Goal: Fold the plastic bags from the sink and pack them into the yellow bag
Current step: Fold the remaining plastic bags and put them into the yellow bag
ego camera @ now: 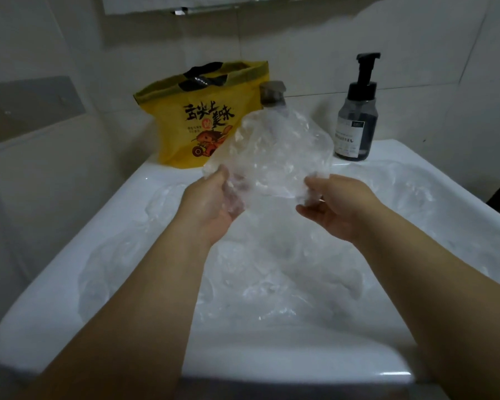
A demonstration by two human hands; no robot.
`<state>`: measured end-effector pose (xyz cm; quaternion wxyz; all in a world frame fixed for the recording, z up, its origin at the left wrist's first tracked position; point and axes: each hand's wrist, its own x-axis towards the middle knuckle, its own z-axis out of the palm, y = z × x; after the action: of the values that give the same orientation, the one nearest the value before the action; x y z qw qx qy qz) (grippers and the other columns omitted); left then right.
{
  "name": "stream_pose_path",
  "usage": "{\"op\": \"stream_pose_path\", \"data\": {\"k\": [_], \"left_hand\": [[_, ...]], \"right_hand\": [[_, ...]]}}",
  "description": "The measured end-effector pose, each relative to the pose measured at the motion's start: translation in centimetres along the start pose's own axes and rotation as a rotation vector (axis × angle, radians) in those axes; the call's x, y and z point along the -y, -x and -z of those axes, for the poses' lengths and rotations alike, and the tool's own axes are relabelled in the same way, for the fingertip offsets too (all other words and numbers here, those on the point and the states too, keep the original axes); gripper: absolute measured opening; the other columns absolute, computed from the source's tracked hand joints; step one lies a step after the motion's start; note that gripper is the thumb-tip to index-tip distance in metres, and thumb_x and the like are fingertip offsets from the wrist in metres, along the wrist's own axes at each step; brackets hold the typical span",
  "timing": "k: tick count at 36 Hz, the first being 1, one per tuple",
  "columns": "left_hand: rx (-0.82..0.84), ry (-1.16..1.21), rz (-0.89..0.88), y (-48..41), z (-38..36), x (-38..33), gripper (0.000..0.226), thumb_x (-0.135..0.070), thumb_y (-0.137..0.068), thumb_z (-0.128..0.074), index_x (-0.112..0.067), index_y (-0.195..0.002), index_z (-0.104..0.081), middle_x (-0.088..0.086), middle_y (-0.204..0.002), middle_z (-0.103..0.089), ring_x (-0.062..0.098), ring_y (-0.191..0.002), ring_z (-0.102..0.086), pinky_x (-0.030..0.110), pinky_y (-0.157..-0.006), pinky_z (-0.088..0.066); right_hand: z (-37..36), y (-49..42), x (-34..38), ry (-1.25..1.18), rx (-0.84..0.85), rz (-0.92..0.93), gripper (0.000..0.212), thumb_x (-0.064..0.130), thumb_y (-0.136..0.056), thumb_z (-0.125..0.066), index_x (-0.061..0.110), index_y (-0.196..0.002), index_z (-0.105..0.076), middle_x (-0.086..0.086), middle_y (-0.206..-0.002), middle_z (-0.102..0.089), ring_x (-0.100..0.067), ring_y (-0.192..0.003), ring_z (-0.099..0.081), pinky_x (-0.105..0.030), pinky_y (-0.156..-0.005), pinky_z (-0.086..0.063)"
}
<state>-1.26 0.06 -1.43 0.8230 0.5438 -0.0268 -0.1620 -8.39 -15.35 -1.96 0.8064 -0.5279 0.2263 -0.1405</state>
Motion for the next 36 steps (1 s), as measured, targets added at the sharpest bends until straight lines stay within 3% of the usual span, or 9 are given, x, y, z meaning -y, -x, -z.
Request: {"op": "stream_pose_path", "data": {"k": [3, 9, 11, 15, 17, 23, 29, 33, 36], "left_hand": [[-0.002, 0.026, 0.035, -0.4, 0.4, 0.1, 0.023, -0.030, -0.101, -0.048, -0.012, -0.096, -0.061, 0.002, -0.086, -0.060, 0.015, -0.070, -0.054, 0.025, -0.052, -0.048], [-0.004, 0.374, 0.053, -0.6, 0.8, -0.7, 0.031, -0.026, -0.104, -0.041, -0.012, -0.085, -0.061, -0.002, -0.066, -0.066, 0.007, -0.049, -0.060, 0.019, -0.048, -0.051], [0.012, 0.414, 0.094, -0.5, 1.0, -0.9, 0.024, -0.021, -0.103, -0.043, -0.009, -0.098, -0.064, 0.003, -0.081, -0.070, 0.011, -0.053, -0.066, 0.019, -0.045, -0.051], [0.168, 0.304, 0.107, 0.2, 1.1, -1.0, 0.033, -0.037, -0.098, -0.046, -0.013, -0.103, -0.070, 0.006, -0.105, -0.074, 0.022, -0.093, -0.070, 0.031, -0.077, -0.056], [0.252, 0.194, 0.095, 0.5, 0.9, -1.0, 0.037, -0.047, -0.092, -0.052, -0.018, -0.106, -0.071, 0.005, -0.106, -0.074, 0.021, -0.095, -0.070, 0.030, -0.073, -0.056], [0.192, -0.154, 0.053, 0.2, 0.4, 0.2, 0.027, -0.031, -0.083, -0.069, -0.018, -0.107, -0.069, 0.002, -0.100, -0.074, 0.016, -0.086, -0.068, 0.024, -0.070, -0.053], [0.074, 0.216, 0.055, -0.3, 0.9, -0.9, 0.019, -0.031, -0.098, -0.053, -0.017, -0.088, -0.062, -0.003, -0.077, -0.061, 0.007, -0.061, -0.057, 0.016, -0.052, -0.047], [0.046, 0.065, 0.124, 0.3, 1.3, -1.1, 0.018, -0.021, -0.093, -0.051, -0.017, -0.077, -0.059, -0.008, -0.059, -0.056, 0.005, -0.049, -0.047, 0.017, -0.046, -0.030], [0.057, -0.152, 0.059, 0.6, 1.2, -1.0, 0.021, -0.026, -0.092, -0.046, -0.014, -0.084, -0.062, -0.004, -0.062, -0.061, 0.010, -0.050, -0.056, 0.020, -0.053, -0.043]], "right_hand": [[0.3, -0.2, 0.3, -0.059, -0.053, -0.005, 0.005, -0.001, -0.092, -0.055, 0.003, -0.093, -0.057, -0.013, -0.098, -0.060, -0.023, -0.083, -0.059, -0.033, -0.070, -0.055], [0.6, -0.3, 0.6, -0.277, -0.017, -0.070, 0.015, 0.003, -0.096, -0.048, 0.002, -0.107, -0.058, -0.010, -0.094, -0.056, -0.021, -0.079, -0.057, -0.046, -0.096, -0.048], [0.7, -0.3, 0.9, -0.437, 0.027, -0.109, 0.017, 0.003, -0.097, -0.043, 0.000, -0.109, -0.056, -0.014, -0.114, -0.063, -0.027, -0.101, -0.062, -0.045, -0.102, -0.043], [0.7, 0.8, 1.6, -0.731, 0.127, -0.093, 0.021, 0.004, -0.098, -0.036, -0.007, -0.101, -0.054, -0.027, -0.119, -0.062, -0.040, -0.116, -0.057, -0.051, -0.104, -0.041], [0.7, 1.2, 1.8, -0.777, 0.163, -0.070, 0.023, 0.005, -0.098, -0.036, -0.006, -0.099, -0.056, -0.027, -0.107, -0.067, -0.040, -0.108, -0.061, -0.051, -0.098, -0.046], [0.7, 1.2, 2.0, -0.701, 0.083, -0.076, 0.026, 0.012, -0.097, -0.049, 0.004, -0.119, -0.060, -0.016, -0.098, -0.073, -0.027, -0.091, -0.071, -0.034, -0.075, -0.059], [0.8, 1.2, 1.9, -0.508, 0.028, -0.045, 0.017, 0.020, -0.095, -0.056, 0.012, -0.109, -0.061, -0.010, -0.090, -0.075, -0.023, -0.081, -0.073, -0.031, -0.061, -0.060], [0.9, 1.2, 2.0, -0.457, 0.082, -0.040, 0.028, 0.024, -0.095, -0.056, 0.014, -0.121, -0.060, -0.008, -0.099, -0.074, -0.024, -0.087, -0.073, -0.033, -0.066, -0.060], [1.2, 1.2, 2.1, -0.402, 0.111, -0.033, 0.033, 0.027, -0.095, -0.054, 0.014, -0.126, -0.059, -0.008, -0.104, -0.073, -0.025, -0.092, -0.072, -0.036, -0.071, -0.059]]}}
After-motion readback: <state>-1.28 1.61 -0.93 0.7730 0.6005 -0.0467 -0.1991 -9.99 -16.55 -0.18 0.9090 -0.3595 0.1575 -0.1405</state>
